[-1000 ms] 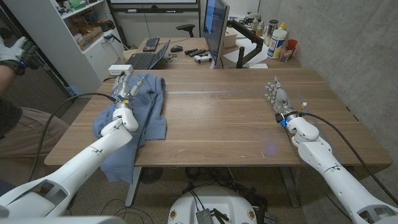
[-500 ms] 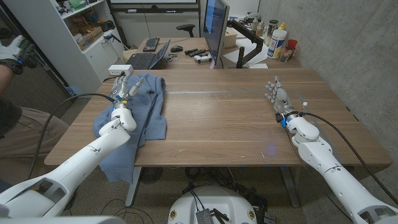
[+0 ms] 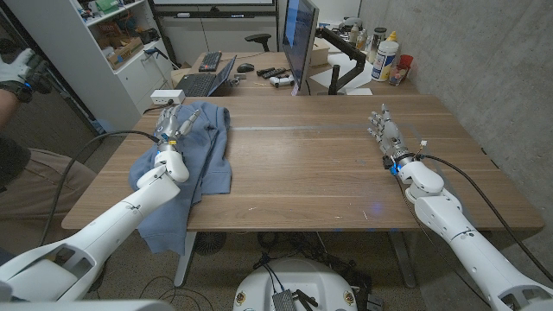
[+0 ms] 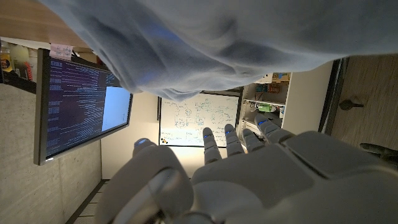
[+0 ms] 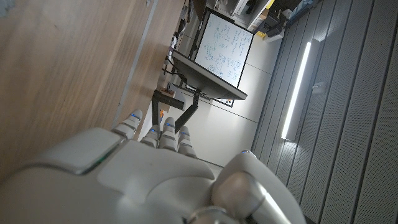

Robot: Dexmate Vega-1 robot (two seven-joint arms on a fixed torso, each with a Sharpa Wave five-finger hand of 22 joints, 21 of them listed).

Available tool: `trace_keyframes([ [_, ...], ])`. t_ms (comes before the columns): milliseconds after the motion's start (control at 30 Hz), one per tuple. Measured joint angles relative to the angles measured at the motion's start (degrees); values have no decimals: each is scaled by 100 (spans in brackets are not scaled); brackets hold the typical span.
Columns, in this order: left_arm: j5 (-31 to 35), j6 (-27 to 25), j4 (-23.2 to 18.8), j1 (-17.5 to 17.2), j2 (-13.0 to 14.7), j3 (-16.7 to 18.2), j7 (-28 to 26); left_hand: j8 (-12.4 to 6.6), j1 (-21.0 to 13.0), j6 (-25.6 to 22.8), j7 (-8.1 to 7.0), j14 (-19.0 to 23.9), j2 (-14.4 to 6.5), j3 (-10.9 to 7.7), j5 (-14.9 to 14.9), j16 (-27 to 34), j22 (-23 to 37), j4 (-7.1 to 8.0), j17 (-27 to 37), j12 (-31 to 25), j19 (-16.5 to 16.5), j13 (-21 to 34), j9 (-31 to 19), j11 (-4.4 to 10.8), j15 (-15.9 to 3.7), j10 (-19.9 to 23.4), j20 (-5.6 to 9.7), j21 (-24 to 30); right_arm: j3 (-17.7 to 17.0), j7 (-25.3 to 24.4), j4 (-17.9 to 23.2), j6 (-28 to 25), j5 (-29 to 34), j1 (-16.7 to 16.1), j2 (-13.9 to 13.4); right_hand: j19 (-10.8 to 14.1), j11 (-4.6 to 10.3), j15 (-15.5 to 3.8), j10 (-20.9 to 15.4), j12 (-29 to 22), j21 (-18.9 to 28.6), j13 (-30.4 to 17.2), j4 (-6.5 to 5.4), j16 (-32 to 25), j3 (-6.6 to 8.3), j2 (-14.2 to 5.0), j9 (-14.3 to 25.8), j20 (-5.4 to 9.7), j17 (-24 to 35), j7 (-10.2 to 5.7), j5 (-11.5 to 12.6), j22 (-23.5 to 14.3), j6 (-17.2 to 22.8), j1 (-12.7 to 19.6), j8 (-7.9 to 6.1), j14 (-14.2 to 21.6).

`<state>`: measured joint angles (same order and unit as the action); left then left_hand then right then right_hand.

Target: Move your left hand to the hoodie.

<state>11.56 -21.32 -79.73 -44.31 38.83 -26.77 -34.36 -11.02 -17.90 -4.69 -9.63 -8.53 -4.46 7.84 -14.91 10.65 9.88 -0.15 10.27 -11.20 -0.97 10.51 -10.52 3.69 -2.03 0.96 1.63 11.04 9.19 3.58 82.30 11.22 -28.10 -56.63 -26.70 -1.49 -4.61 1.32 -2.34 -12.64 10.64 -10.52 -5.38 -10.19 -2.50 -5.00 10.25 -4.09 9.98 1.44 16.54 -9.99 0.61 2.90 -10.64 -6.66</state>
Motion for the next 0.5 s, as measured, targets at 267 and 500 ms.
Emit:
trace_keyframes([
  [267,-9,21,106,73,-27,-70,5,0,0,3,-3,0,0,0,0,0,0,0,0,0,0,0,0,0,0,0,0,0,0,-9,12,-47,1,0,-7,0,0,0,0,0,0,0,0,0,0,0,0,0,0,0,0,0,0,0,0,0],
  [500,-50,82,181,138,-45,-135,26,0,0,20,-21,0,0,0,0,0,0,0,0,0,0,0,0,-22,0,-22,0,0,-6,-11,42,-51,-5,-12,-40,0,0,0,0,0,0,0,0,0,0,0,0,0,0,0,0,0,0,0,0,0],
])
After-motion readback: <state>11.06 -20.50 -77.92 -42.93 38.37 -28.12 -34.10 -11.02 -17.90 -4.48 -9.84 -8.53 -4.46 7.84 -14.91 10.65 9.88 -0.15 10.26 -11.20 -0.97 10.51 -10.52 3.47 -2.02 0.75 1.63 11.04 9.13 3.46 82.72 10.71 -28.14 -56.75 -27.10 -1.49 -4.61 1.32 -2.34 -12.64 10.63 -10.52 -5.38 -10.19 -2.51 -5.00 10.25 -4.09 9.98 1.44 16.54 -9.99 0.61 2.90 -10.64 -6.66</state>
